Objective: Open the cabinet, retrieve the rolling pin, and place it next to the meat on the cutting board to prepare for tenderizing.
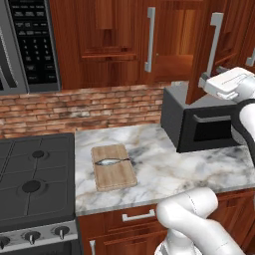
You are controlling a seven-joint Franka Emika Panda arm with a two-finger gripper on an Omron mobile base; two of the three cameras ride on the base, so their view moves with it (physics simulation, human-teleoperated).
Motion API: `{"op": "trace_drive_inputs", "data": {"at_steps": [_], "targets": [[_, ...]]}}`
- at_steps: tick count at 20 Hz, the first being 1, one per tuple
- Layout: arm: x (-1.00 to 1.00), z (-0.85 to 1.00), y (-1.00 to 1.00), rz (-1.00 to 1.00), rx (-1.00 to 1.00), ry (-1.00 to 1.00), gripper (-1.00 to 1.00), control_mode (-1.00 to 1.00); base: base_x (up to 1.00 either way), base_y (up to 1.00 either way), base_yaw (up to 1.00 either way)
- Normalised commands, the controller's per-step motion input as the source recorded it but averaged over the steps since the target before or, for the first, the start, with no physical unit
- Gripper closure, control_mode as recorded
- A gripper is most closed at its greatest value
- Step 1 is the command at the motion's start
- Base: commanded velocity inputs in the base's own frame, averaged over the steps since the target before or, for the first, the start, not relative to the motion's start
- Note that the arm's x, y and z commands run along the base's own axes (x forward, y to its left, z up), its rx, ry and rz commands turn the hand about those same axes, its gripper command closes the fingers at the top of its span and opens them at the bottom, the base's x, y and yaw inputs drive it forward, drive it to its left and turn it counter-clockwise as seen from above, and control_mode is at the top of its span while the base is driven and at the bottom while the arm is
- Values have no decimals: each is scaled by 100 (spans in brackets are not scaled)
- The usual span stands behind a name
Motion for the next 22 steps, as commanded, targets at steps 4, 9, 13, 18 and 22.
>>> {"op": "trace_drive_inputs", "data": {"at_steps": [4, 9, 13, 18, 22], "targets": [[-57, 8, -43, -5, -6, 0, -100, -100, 0, 0, 0], [-74, 30, 1, -9, -11, -1, -100, -100, 0, 0, 0], [-51, 33, 47, -15, -18, 1, -100, -100, 0, 0, 0], [-25, 23, 69, -16, -23, 3, -100, -100, 0, 0, 0], [-1, 9, 77, -13, -26, 1, -100, -100, 0, 0, 0]]}}
